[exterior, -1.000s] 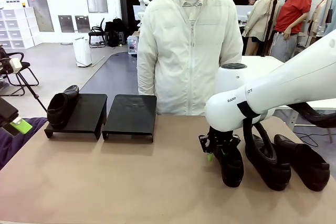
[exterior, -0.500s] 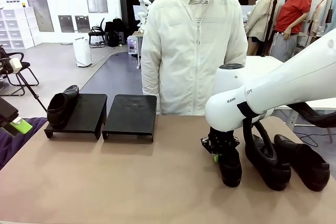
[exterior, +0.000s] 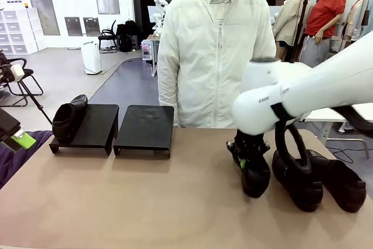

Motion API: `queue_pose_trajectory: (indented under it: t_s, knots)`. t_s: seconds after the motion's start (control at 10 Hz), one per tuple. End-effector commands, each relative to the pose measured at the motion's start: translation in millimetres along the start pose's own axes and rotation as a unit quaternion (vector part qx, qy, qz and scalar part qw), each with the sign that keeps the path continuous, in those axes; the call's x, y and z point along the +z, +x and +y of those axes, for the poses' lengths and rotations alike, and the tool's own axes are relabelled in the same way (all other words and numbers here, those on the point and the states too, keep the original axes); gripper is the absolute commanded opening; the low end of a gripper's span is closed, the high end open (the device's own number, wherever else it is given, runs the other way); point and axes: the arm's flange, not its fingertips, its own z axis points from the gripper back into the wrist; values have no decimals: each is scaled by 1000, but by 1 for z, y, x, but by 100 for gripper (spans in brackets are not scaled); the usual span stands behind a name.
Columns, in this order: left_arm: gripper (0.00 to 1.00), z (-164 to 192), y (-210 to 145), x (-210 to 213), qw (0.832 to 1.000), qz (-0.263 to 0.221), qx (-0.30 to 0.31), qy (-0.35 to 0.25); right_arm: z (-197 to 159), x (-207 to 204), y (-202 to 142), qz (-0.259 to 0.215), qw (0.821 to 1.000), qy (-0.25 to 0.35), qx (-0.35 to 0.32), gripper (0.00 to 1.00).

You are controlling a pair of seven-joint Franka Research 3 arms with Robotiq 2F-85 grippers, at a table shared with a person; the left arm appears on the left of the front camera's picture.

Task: Organize the shoes by placing them on the stand.
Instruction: Pick up one Shoe and place it in the middle of the table.

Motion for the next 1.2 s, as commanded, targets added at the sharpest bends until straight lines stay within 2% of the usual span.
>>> queue_pose_trajectory:
  t_s: [0.0,0.2,0.4,0.5,0.8,0.9,1.1]
  knots:
    - [100,1,-1,1,1000,-4,-7,-8,-14,68,-26,-37,999,13,-32,0]
    - [100,1,-1,1,1000,-4,-7,-8,-31,100,-55,-57,997,41,-24,0]
    - [100,1,-1,1,1000,-4,-7,-8,-49,105,-57,-41,994,91,-36,0]
    - [100,1,-1,1,1000,-4,-7,-8,-26,112,-51,-56,997,40,-31,0]
    - [100,1,-1,1,1000,-4,-7,-8,-34,109,-60,-48,997,54,-35,0]
    - [100,1,-1,1,1000,-4,-7,-8,-24,103,-55,13,991,97,-90,0]
    - [100,1,-1,1,1000,-4,-7,-8,44,100,-84,7,991,121,-50,0]
